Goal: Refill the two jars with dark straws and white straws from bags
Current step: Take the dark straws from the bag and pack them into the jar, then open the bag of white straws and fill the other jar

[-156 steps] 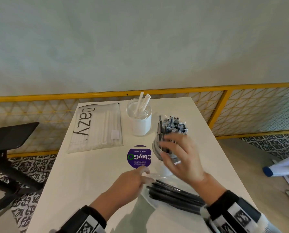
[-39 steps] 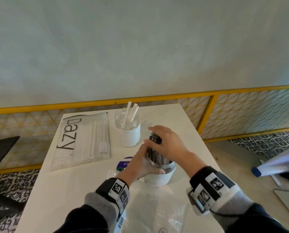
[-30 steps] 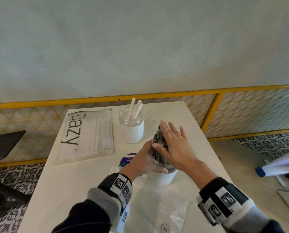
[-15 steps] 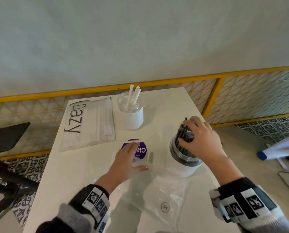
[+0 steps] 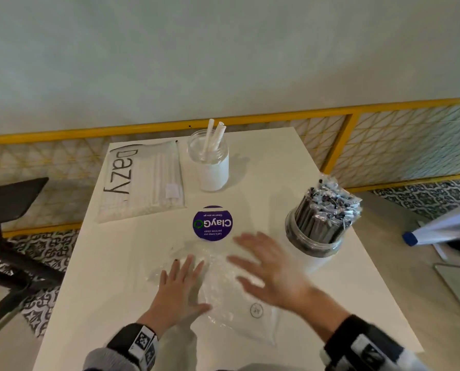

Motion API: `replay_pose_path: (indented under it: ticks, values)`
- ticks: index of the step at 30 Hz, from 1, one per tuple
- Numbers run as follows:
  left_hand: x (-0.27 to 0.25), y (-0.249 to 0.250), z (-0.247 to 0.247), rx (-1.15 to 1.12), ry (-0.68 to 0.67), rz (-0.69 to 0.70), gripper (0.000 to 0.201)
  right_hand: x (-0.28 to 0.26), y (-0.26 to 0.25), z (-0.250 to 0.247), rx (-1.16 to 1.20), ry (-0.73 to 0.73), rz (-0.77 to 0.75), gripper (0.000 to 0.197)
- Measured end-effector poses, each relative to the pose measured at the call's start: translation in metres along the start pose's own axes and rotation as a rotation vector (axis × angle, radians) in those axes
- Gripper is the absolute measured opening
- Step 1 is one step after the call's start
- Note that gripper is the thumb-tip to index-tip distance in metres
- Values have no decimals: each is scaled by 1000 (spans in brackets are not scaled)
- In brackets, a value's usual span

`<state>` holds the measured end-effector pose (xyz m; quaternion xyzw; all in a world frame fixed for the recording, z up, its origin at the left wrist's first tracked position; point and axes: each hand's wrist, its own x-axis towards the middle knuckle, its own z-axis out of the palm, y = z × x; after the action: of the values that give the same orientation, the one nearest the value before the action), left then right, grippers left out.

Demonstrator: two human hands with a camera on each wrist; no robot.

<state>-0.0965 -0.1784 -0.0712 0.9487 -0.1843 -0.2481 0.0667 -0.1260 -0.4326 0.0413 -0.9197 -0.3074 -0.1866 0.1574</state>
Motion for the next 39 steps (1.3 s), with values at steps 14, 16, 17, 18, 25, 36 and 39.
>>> replay_pose_path:
  ticks: [14,16,17,18,25,36,39]
  values:
    - [-35,-36,-28,-101,-11,-353,74,0,-73,113,108,-999,140,70]
    - [-38,-34,-22,-112,-46,-411,97,17,-84,107,133,-1042,127,68]
    - [-41,-36,-19,-88,-78,-421,106,27,-86,102,178,-1039,139,64]
    - [-43,-41,-17,-58,-95,-422,112,36,-85,97,218,-1021,157,61]
    - [-68,-106,-46,51,-154,-316,100,133,-6,65,186,-476,358,53]
    - [3,-171,-152,-296,443,-310,22,245,104,74,-272,-403,425,61]
    - [51,-193,-172,-494,602,-421,47,237,92,69,-155,-405,458,36]
